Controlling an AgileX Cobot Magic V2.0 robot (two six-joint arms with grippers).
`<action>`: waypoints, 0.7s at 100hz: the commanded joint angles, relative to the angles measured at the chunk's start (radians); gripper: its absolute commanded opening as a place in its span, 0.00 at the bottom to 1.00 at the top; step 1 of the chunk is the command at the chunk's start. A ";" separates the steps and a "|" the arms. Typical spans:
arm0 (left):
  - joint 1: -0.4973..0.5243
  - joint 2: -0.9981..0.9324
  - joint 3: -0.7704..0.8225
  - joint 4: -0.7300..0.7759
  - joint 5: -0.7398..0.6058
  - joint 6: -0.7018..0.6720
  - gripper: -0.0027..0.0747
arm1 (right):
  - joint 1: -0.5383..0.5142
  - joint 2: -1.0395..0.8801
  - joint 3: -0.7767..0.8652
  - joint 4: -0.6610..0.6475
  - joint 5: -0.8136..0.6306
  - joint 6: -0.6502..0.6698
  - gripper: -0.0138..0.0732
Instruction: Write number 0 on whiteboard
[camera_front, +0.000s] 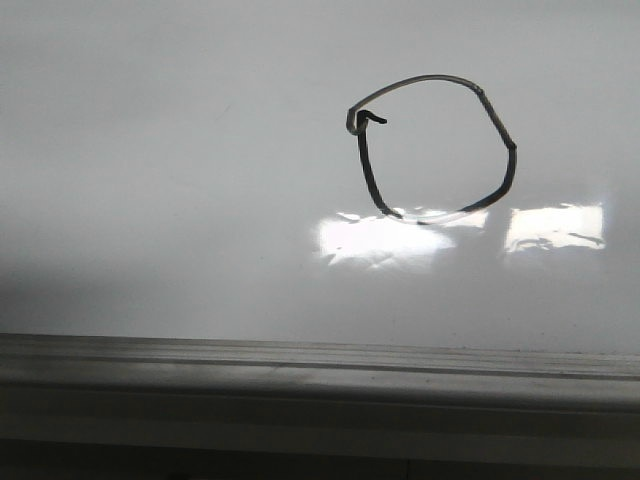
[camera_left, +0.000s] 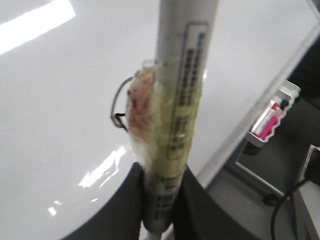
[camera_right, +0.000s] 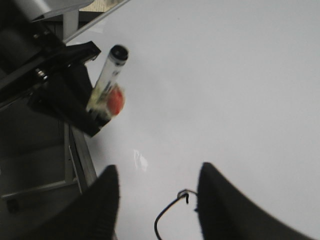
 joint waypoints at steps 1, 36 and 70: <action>0.056 0.005 0.008 0.069 -0.110 -0.155 0.01 | -0.021 -0.048 0.020 -0.003 0.003 0.026 0.20; 0.168 0.187 0.032 -0.007 -0.210 -0.199 0.01 | -0.021 -0.249 0.333 0.002 -0.058 0.155 0.10; 0.168 0.341 0.032 -0.102 -0.240 -0.199 0.01 | -0.021 -0.289 0.417 0.003 -0.092 0.170 0.10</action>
